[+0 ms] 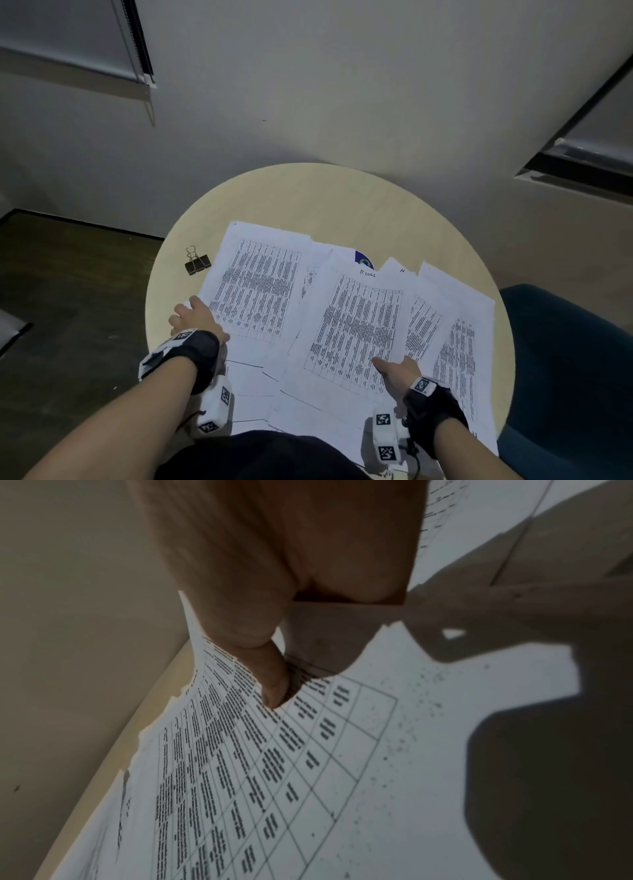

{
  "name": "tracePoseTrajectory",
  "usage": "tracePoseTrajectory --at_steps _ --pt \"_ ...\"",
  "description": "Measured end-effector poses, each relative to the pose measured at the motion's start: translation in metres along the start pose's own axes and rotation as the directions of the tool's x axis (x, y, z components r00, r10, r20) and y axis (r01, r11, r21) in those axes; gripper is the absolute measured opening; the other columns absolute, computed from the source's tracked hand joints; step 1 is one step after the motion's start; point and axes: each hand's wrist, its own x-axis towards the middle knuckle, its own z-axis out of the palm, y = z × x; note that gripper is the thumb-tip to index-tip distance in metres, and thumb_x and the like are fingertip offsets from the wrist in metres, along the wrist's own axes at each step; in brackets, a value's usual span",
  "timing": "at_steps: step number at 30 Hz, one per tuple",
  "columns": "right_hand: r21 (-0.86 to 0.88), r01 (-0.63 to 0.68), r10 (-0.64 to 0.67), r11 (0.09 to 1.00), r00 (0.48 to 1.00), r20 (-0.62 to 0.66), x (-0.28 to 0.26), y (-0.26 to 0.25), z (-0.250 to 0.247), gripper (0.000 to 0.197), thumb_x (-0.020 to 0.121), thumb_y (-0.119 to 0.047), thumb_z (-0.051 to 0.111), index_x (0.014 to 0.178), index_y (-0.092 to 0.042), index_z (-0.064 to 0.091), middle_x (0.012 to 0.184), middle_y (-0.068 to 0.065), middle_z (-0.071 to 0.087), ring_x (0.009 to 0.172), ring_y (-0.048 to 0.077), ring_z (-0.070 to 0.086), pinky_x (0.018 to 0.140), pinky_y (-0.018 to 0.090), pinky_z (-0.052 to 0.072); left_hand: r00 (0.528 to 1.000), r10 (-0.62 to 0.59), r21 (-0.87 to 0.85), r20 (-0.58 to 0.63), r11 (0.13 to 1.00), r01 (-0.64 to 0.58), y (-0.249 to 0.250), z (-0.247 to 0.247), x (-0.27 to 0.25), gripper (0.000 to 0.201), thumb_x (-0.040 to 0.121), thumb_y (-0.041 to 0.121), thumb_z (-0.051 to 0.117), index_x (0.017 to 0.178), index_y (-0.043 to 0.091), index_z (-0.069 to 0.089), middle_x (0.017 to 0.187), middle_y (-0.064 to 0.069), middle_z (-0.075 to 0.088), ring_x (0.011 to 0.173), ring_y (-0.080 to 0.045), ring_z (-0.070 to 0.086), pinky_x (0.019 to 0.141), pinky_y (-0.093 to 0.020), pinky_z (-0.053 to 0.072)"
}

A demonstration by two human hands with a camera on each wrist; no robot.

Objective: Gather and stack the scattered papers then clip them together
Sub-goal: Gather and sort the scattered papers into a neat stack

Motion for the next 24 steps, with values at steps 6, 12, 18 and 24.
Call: tracePoseTrajectory --at_steps 6,12,18,24 --pt "-0.066 0.029 -0.028 0.997 0.999 0.023 -0.017 -0.013 -0.005 0.049 0.092 -0.016 0.063 0.125 0.017 0.048 0.107 0.028 0.064 0.102 0.043 0.060 0.097 0.052 0.044 0.996 0.049 -0.268 0.080 0.963 -0.026 -0.002 -0.019 0.011 0.011 0.085 0.006 0.060 0.093 0.002 0.067 0.101 -0.016 0.060 0.099 -0.036 0.058 0.079 -0.032 0.044" --pt "-0.071 0.017 -0.014 0.997 0.999 0.046 -0.002 -0.003 0.001 0.025 0.089 -0.019 0.067 0.076 -0.002 0.055 0.062 0.009 0.054 0.053 0.020 0.047 0.051 0.024 0.035 0.991 0.126 -0.299 0.052 0.948 -0.105 0.009 -0.023 0.003 0.009 0.091 0.006 0.050 0.088 0.009 0.058 0.090 -0.013 0.055 0.109 -0.037 0.061 0.087 -0.037 0.047" --pt "-0.117 0.025 -0.020 0.993 0.999 0.043 0.003 0.001 0.001 0.036 0.089 -0.019 0.066 0.061 -0.009 0.046 0.050 0.004 0.046 0.047 0.017 0.041 0.049 0.024 0.031 0.984 0.150 -0.495 0.099 0.865 -0.082 0.008 -0.017 0.000 0.038 0.085 0.026 0.068 0.110 0.010 0.044 0.108 -0.006 0.045 0.091 -0.022 0.044 0.078 -0.026 0.035" --pt "-0.136 0.005 0.003 0.991 0.998 0.060 0.009 0.003 0.002 0.040 0.089 -0.024 0.066 0.060 -0.010 0.043 0.050 0.003 0.046 0.047 0.017 0.042 0.053 0.024 0.033 0.950 0.233 -0.422 -0.210 0.854 -0.303 0.024 -0.019 -0.004 0.016 0.084 0.010 0.059 0.070 0.009 0.052 0.073 -0.014 0.056 0.072 -0.031 0.052 0.061 -0.031 0.039"
